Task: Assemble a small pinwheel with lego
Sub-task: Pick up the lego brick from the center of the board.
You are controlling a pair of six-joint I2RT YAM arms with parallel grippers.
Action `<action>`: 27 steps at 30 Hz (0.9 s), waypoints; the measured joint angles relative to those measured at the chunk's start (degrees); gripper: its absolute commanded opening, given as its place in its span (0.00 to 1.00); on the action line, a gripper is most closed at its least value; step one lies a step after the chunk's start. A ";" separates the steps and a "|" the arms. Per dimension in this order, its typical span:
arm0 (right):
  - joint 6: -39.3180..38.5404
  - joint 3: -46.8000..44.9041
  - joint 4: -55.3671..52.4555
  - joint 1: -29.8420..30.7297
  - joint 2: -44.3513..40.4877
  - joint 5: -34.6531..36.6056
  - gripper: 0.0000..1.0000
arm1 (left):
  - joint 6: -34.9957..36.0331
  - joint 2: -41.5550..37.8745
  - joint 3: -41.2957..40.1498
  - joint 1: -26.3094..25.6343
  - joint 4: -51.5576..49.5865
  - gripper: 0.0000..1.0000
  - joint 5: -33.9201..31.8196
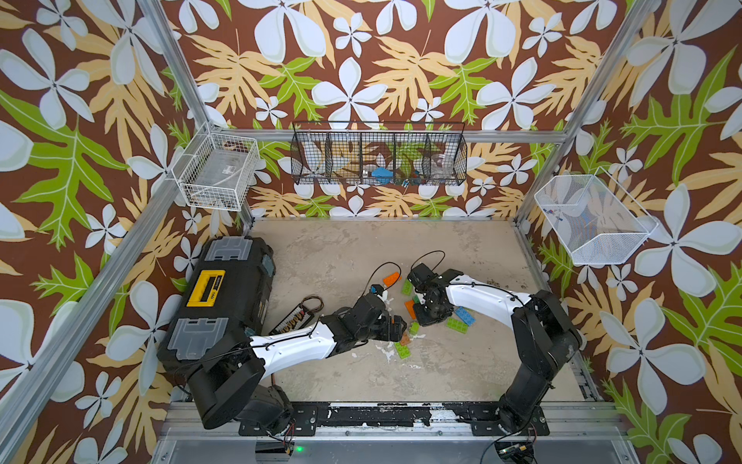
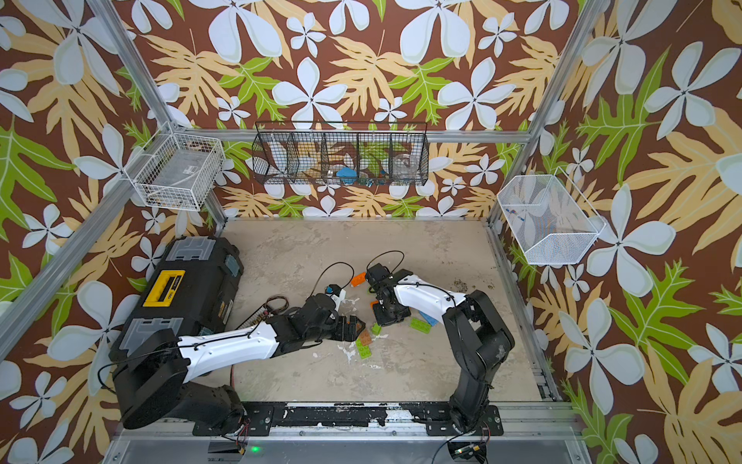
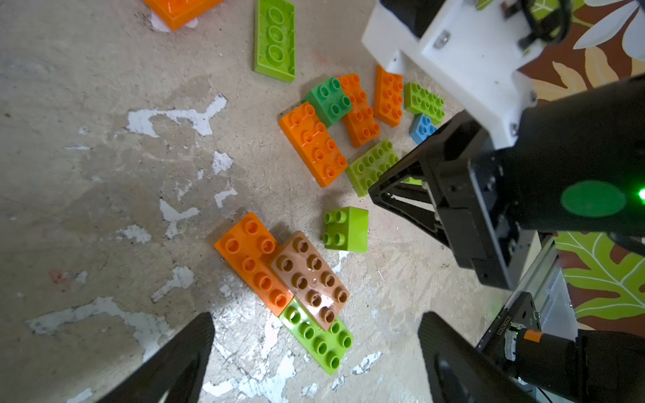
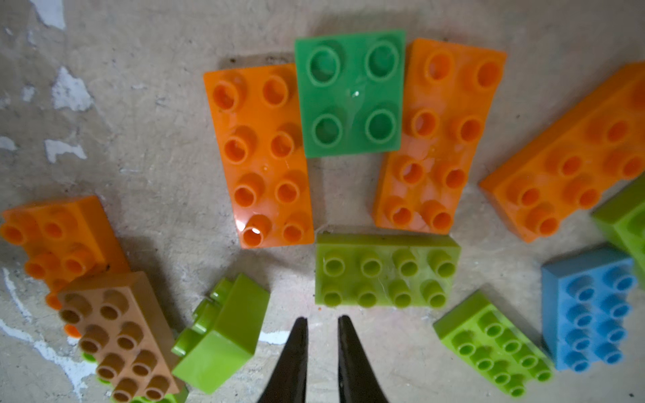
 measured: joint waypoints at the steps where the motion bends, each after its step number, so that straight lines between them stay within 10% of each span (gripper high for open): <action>1: -0.02 0.26 0.22 -0.04 0.42 0.07 0.20 | -0.02 0.00 0.00 0.00 0.04 0.94 -0.46; 27: -1.03 -0.17 1.75 -0.50 2.89 1.16 0.14 | -0.46 -0.17 -0.63 0.00 -0.42 0.94 -1.33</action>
